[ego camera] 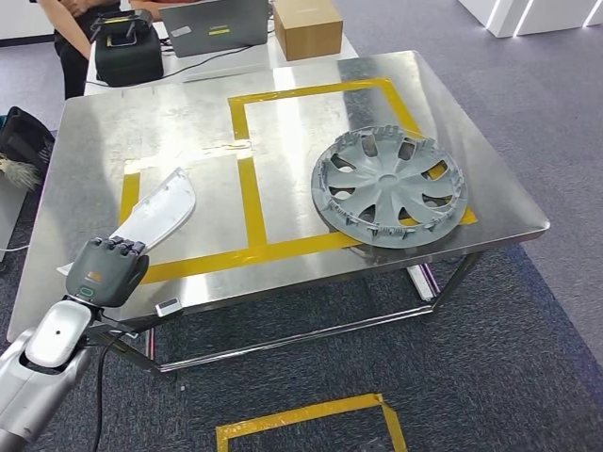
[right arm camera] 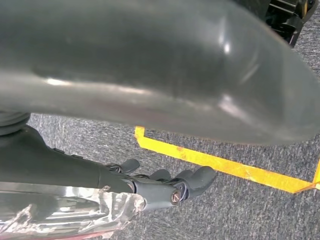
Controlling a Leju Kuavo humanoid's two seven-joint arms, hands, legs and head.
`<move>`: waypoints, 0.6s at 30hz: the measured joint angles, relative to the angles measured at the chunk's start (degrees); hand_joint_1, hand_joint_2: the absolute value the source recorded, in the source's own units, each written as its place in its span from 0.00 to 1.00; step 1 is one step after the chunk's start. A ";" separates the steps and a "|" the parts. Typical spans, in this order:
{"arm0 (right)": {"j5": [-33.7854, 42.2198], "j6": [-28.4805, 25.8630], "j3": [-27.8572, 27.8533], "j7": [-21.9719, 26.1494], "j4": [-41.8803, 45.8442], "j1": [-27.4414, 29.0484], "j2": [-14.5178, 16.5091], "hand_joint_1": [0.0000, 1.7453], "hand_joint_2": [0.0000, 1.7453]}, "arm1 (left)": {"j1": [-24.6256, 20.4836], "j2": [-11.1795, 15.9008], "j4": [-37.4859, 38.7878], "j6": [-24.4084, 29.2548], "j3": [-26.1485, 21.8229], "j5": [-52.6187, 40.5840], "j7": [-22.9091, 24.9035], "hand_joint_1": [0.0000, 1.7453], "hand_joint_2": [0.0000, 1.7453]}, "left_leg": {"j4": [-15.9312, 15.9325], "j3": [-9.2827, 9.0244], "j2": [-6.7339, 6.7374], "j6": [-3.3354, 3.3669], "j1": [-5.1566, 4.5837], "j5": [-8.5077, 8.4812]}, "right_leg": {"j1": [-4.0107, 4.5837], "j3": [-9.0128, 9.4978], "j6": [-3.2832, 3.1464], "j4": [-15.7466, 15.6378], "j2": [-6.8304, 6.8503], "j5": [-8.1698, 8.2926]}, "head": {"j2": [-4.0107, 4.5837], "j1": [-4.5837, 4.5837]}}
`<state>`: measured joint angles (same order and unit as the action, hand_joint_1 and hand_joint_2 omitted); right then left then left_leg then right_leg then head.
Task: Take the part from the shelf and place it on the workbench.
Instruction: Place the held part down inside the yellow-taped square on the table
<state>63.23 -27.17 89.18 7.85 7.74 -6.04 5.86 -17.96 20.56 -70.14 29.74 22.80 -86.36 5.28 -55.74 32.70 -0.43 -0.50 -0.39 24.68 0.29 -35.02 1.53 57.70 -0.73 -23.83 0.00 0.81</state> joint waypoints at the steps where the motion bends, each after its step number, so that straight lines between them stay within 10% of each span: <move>1: 0.00 0.00 0.00 0.00 0.00 0.00 0.00 0.00 0.00 | 0.00 0.01 0.00 0.00 0.00 0.00 0.00 1.00 1.00 | 0.00 0.00 0.00 0.00 0.00 0.00 | 0.00 0.00 0.00 0.00 0.00 0.00 | 0.00 0.00; 18: 0.00 0.00 0.00 0.00 0.00 0.00 0.00 0.00 0.00 | -0.01 0.01 0.02 0.01 0.02 0.00 0.01 1.00 1.00 | 0.00 0.00 0.00 0.00 0.00 0.00 | 0.00 0.00 0.00 0.00 0.00 0.00 | 0.00 0.00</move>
<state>63.23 -27.17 89.18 7.85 7.74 -6.04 5.86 -17.97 20.57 -70.12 29.75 22.82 -86.36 5.28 -55.74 32.70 -0.43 -0.50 -0.39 24.68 0.29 -35.01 1.53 57.70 -0.72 -23.83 0.00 0.81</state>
